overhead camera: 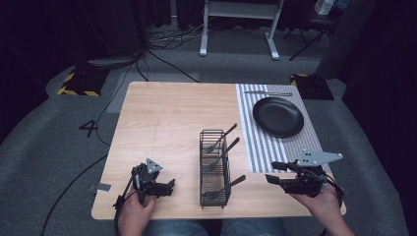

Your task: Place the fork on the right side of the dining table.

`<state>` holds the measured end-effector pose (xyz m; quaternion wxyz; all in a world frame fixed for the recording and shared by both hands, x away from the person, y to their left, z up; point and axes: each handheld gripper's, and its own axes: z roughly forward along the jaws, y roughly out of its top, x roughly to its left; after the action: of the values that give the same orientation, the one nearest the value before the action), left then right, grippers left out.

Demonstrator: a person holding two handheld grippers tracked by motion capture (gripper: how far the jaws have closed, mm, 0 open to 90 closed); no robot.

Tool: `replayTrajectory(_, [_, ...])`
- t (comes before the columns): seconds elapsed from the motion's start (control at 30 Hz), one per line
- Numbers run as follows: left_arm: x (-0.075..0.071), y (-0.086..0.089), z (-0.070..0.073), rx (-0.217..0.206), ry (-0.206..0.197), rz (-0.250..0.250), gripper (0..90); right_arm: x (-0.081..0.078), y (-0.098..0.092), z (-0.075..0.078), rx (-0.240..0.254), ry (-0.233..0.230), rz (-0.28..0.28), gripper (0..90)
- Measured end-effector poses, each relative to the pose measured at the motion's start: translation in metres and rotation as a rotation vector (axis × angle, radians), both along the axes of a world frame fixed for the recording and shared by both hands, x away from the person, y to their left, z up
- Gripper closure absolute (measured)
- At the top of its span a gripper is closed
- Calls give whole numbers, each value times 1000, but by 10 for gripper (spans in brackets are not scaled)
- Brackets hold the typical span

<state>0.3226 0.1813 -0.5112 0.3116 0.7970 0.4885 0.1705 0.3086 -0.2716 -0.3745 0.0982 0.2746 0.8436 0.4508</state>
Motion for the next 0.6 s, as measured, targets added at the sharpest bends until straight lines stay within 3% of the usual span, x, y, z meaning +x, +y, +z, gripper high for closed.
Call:
replayTrajectory(0.37, [0, 0, 0, 1, 0, 0, 2, 1, 23, 7, 1, -1, 51, 468])
replayTrajectory(0.6, [0, 0, 0, 0, 0, 0, 2, -3, 42, 12, 13, 1, 115, 468])
